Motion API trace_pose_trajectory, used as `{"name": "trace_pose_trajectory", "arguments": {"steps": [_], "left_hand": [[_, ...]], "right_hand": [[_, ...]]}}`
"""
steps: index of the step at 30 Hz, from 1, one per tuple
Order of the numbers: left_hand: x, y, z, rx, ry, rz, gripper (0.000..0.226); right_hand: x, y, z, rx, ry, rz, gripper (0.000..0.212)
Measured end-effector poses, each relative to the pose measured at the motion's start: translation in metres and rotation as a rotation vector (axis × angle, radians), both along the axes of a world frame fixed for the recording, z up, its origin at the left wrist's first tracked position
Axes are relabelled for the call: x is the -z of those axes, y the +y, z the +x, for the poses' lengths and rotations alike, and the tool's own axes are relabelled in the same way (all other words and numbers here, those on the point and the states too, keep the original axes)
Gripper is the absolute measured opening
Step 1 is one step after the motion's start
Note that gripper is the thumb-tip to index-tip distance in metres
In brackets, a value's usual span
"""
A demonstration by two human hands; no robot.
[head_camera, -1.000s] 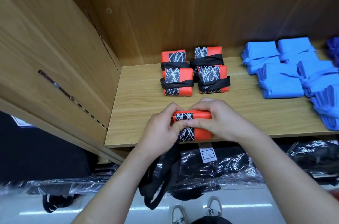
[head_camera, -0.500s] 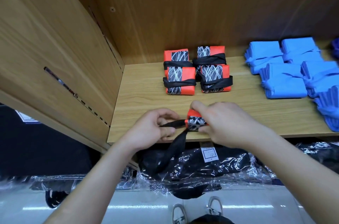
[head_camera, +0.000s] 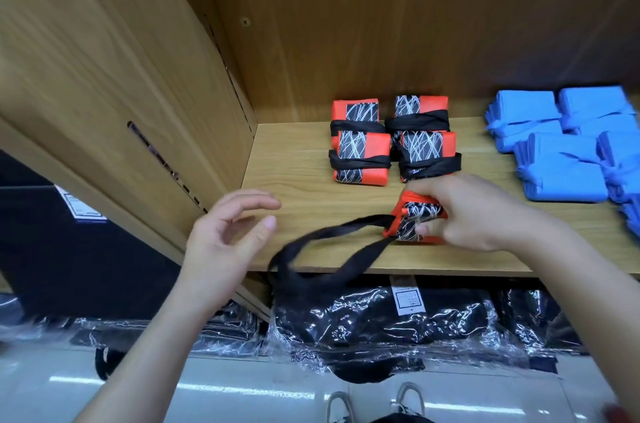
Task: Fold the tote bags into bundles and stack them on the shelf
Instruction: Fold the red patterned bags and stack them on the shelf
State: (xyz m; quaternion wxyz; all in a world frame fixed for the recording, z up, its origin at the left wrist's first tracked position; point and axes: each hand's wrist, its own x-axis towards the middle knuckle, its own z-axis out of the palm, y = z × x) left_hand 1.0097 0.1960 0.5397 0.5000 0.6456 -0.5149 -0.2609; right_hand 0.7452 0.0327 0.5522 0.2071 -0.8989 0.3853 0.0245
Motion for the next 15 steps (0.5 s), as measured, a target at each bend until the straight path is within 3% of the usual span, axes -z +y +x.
{"name": "trace_pose_trajectory", "arguments": {"steps": [2,5,6,9,11,13,15], "left_hand": [[-0.010,0.001,-0.007,0.214,-0.397,-0.120,0.032],[-0.009,0.005,-0.019,0.539,-1.040,-0.101,0.068],[-0.005,0.007,-0.021,0.598,-1.146,-0.071,0.079],[0.003,0.010,-0.022,0.717,-1.229,0.014,0.098],[0.008,0.005,-0.019,0.733,-1.328,0.022,0.092],[0.016,0.000,-0.019,0.716,-1.471,-0.078,0.061],[0.019,-0.004,-0.022,0.716,-1.482,-0.231,0.026]], "right_hand": [[-0.002,-0.002,0.001,-0.014,0.020,0.010,0.023],[-0.002,-0.005,0.003,-0.034,0.047,0.010,0.020],[-0.002,-0.006,0.003,-0.034,0.055,0.011,0.020],[-0.004,-0.006,0.004,-0.011,0.077,0.027,0.025],[-0.004,-0.007,0.004,0.011,0.091,0.026,0.031],[-0.004,-0.006,0.004,0.028,0.100,0.042,0.036],[-0.004,-0.007,0.004,0.022,0.098,0.054,0.031]]}}
